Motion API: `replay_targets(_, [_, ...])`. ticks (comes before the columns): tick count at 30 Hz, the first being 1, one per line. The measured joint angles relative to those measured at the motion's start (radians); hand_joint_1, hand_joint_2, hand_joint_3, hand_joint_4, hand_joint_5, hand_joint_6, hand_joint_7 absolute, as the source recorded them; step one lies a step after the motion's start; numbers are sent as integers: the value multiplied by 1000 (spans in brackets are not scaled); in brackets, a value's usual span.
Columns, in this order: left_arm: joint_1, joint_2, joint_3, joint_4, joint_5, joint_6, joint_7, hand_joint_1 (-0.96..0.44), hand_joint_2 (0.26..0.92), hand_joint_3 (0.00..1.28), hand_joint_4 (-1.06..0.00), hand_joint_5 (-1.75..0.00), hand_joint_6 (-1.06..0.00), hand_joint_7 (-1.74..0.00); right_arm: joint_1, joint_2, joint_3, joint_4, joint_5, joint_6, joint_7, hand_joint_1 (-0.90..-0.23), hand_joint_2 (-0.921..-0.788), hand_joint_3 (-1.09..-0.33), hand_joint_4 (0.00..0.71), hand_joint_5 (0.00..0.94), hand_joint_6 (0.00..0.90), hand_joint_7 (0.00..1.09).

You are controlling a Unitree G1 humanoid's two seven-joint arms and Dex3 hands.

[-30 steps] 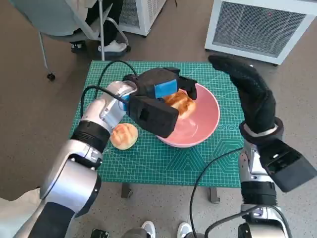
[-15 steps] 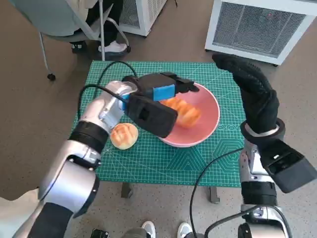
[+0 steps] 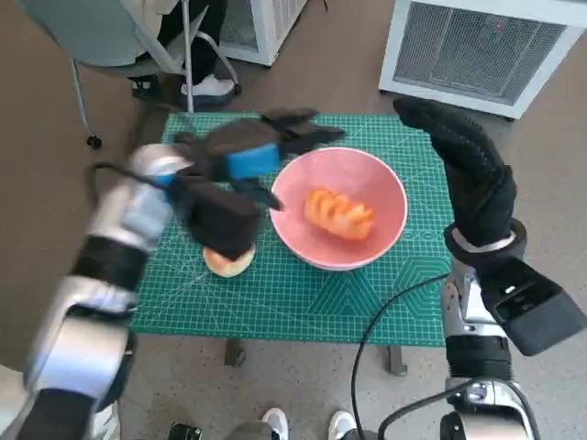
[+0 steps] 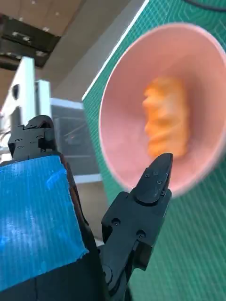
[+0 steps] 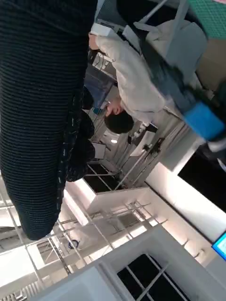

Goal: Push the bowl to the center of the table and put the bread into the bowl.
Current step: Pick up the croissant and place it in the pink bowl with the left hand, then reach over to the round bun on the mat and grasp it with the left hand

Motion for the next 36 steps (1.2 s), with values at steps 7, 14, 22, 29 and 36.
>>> replay_targets(7, [101, 103, 64, -171, -65, 85, -92, -145, 784, 0, -105, -3, -184, -103, 0, 0, 2, 4, 1, 0, 0, -614, -921, -789, 272, 139, -1, 696])
replay_targets(14, [182, 160, 72, -197, -48, 106, -98, -163, 787, 1, -118, -6, -191, -81, -1, 1, 2, 15, 1, -1, 0, -613, -921, -791, 272, 138, -1, 695])
replay_targets(22, [243, 171, 57, -204, -11, 159, -103, -170, 789, 2, -121, -4, -193, -62, -4, 3, 4, 30, 4, -6, 4, -608, -921, -792, 272, 138, -1, 696])
replay_targets(29, [264, 163, 44, -218, 0, 190, -112, -166, 790, 1, -124, -3, -201, -54, -8, 2, 3, 41, 6, -12, 13, -604, -921, -792, 272, 138, -1, 696])
replay_targets(36, [260, 119, 4, -147, 31, 191, -93, -146, 791, 1, -133, -6, -223, -54, -13, -1, 2, 47, 8, -13, 26, -602, -921, -792, 272, 138, -1, 701])
